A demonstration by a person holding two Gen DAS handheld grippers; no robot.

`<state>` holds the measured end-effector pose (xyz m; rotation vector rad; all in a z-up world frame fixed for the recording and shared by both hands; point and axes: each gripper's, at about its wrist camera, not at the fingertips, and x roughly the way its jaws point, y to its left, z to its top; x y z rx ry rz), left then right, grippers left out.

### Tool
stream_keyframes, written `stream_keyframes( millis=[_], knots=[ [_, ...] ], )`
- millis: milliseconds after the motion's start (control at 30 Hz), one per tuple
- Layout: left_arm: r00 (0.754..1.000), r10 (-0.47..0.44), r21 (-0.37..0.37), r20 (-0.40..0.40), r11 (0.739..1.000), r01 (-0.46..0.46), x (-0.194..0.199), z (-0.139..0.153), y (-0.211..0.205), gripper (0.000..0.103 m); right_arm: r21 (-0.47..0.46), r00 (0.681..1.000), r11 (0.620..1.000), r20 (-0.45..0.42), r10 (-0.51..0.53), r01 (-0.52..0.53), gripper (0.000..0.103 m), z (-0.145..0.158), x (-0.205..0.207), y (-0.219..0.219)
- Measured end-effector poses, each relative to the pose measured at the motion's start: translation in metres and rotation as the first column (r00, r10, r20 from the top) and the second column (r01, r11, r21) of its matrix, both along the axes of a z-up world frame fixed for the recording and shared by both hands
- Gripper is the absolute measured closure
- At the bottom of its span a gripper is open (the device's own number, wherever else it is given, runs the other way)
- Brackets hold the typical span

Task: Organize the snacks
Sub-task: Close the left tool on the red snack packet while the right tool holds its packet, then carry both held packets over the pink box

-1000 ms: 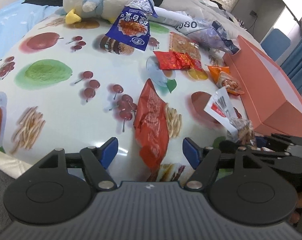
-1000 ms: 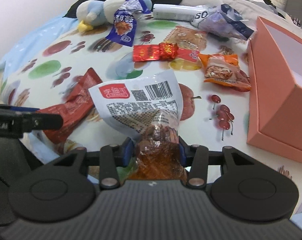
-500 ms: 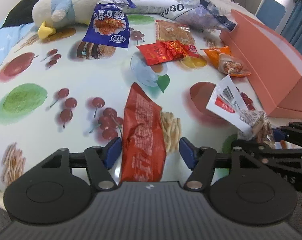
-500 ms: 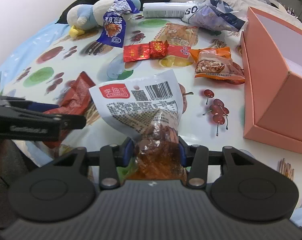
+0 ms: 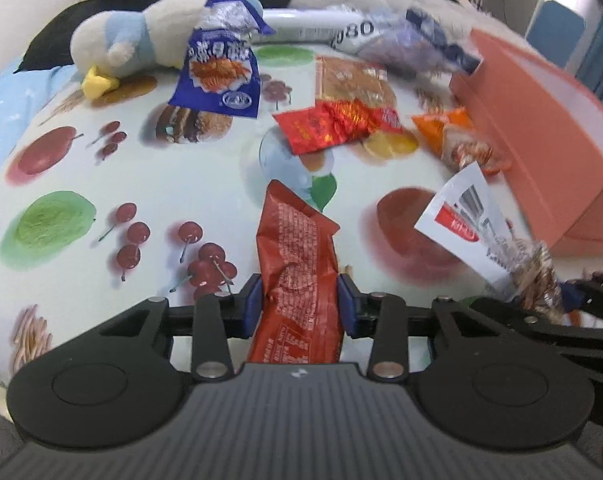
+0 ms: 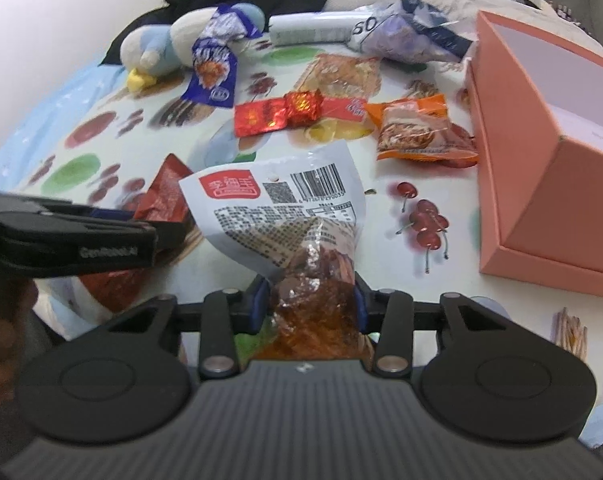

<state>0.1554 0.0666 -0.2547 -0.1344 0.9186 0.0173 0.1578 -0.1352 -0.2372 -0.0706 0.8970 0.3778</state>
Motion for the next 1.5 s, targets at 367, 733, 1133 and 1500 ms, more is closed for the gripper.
stream_keyframes(
  millis=[367, 733, 1133, 1500],
  knots=[
    [0.998, 0.014, -0.047, 0.068, 0.999, -0.011, -0.029, 0.047, -0.007, 0.059, 0.049, 0.997, 0.997, 0.05, -0.066, 0.064, 0.06, 0.028, -0.015, -0.014],
    [0.987, 0.036, -0.095, 0.159, 0.995, -0.021, -0.063, 0.11, -0.017, 0.059, 0.126, 0.983, 0.987, 0.14, -0.116, 0.098, 0.06, 0.085, -0.04, -0.025],
    [0.971, 0.021, -0.088, 0.237, 0.996, 0.0, -0.081, 0.159, -0.037, 0.059, 0.191, 0.955, 0.971, 0.23, -0.186, 0.143, 0.06, 0.141, -0.061, -0.051],
    [0.954, -0.054, -0.095, 0.294, 0.992, 0.086, -0.089, 0.189, -0.074, 0.059, 0.21, 0.925, 0.96, 0.29, -0.244, 0.188, 0.06, 0.168, -0.08, -0.081]
  ],
)
